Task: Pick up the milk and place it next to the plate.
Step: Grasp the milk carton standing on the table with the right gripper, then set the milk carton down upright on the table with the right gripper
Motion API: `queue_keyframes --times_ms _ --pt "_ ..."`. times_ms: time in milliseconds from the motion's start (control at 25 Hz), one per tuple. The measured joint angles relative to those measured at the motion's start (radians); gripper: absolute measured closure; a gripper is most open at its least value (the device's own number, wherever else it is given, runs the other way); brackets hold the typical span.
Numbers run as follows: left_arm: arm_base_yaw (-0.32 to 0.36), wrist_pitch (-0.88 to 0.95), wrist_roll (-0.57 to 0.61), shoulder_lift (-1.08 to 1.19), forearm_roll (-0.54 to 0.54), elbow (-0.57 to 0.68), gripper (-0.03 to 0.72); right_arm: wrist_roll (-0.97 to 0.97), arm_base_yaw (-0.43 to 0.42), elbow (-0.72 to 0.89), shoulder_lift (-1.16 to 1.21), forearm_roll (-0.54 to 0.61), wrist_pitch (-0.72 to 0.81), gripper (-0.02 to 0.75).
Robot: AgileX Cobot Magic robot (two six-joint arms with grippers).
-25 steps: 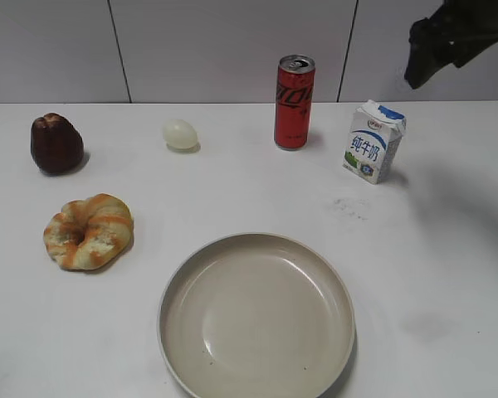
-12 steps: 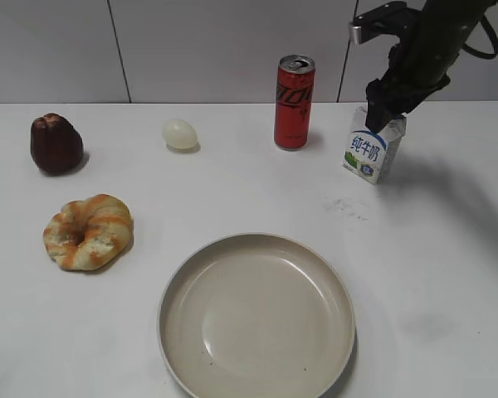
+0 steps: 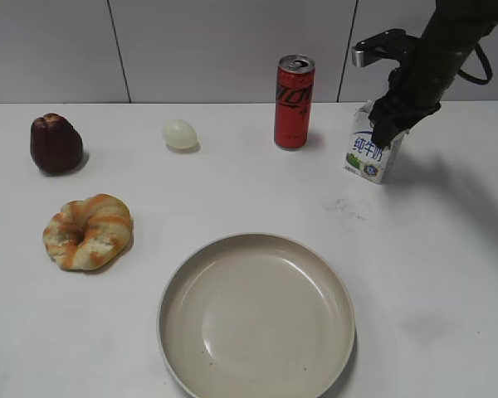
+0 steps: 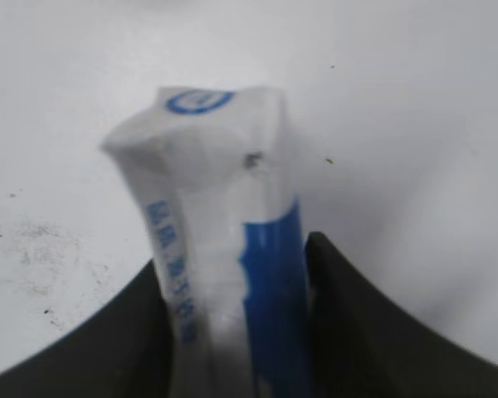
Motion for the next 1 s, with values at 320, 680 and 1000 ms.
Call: queue_keyframes --times_ms 320,680,1000 --pt "0.000 0.000 0.000 0.000 0.000 0.000 0.479 -0.047 -0.001 -0.001 -0.040 0.067 0.105 0.468" --pt "0.000 0.000 0.000 0.000 0.000 0.000 0.479 -0.162 0.149 -0.001 -0.208 0.086 0.124 0.468" --pt "0.000 0.000 0.000 0.000 0.000 0.000 0.479 -0.197 0.349 0.010 -0.205 0.020 0.088 0.470"
